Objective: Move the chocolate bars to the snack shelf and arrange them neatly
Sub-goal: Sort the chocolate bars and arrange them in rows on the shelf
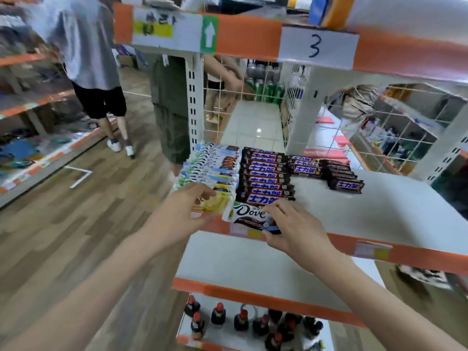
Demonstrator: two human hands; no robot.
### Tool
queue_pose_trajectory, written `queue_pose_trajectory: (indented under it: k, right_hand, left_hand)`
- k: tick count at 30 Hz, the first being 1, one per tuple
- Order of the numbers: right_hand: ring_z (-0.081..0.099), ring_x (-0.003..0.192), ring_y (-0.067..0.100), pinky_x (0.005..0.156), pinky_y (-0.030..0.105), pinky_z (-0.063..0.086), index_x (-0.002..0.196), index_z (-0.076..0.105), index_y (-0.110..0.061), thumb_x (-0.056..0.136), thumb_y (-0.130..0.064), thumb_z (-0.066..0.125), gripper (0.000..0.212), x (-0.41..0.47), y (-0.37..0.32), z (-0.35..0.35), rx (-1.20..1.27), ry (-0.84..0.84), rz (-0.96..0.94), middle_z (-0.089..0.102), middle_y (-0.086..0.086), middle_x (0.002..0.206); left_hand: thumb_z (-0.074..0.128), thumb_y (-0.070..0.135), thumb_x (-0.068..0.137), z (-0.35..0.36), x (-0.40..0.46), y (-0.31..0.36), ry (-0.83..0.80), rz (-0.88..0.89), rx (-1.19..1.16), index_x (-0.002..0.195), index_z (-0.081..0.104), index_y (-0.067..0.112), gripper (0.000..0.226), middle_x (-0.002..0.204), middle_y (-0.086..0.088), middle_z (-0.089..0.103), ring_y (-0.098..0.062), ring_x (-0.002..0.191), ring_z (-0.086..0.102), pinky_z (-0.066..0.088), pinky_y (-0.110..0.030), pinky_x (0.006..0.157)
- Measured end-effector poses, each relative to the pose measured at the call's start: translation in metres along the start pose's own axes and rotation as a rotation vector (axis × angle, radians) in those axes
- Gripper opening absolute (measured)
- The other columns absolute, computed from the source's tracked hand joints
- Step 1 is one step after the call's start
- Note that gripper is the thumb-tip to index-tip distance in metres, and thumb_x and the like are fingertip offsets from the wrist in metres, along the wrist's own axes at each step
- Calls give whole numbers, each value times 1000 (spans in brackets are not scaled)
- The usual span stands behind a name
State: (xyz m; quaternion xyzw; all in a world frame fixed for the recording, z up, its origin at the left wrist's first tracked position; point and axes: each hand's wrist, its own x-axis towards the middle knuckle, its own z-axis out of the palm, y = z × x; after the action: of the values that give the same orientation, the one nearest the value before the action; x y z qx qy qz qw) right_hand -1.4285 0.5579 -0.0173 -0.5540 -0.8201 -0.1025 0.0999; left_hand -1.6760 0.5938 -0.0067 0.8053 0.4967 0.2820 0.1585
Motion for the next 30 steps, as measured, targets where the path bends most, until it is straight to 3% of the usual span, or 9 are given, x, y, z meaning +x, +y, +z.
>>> queue_pose_trajectory:
  k: [3,5,10,12,15,19,25,30]
  right_hand:
    - [47,115,20,74,28,43,129,47,-17,89,-38,54,46,29,-18,5,15,-20,-3,49,-1,124]
    - [47,115,19,75,29,45,129,48,-17,89,-38,54,46,46,-29,8,25,-14,1,49,-1,124]
    - [55,100,18,66,27,48,116,56,-15,83,-38,63,40,69,-53,16,17,23,-4,56,0,111]
    - [60,92,19,61,26,49,107,61,-14,77,-36,71,38,75,-61,19,1,53,-2,60,2,103]
    - [55,101,19,71,30,50,114,58,-15,82,-36,65,39,85,-67,23,32,30,3,57,1,112]
    - [62,87,17,60,25,50,100,65,-16,68,-36,76,38,91,-74,24,4,44,38,63,-1,98]
    - [42,121,17,93,30,41,127,46,-20,90,-40,55,43,97,-73,38,46,4,-11,48,-2,128]
    - [49,111,17,84,30,43,121,54,-24,88,-31,62,35,89,-73,38,85,20,2,54,-4,120]
  left_hand:
    - [72,26,77,-18,6,-19,21,13,-2,109,60,22,34,108,5,61,-13,92,58,47,-32,79]
    - [73,24,77,-26,10,-32,25,26,-3,109,60,20,34,109,3,61,-13,91,57,45,-30,79]
    - [73,22,77,-36,15,-61,27,60,10,109,60,17,35,107,2,60,-11,86,55,41,-20,73]
    - [72,23,77,-39,16,-70,22,56,11,110,60,19,35,107,5,59,-12,85,57,45,-24,73]
    - [72,24,77,-40,20,-79,21,46,5,112,59,19,37,105,5,59,-18,83,58,48,-34,75]
    - [73,28,77,-34,22,-90,21,23,3,111,57,24,37,106,9,58,-11,88,56,38,-22,69]
    - [71,36,76,-25,20,-98,31,13,11,115,54,30,43,107,13,50,-7,90,55,48,-32,70]
    - [72,36,77,-21,21,-103,9,18,17,112,56,33,39,111,16,48,-5,89,55,49,-30,70]
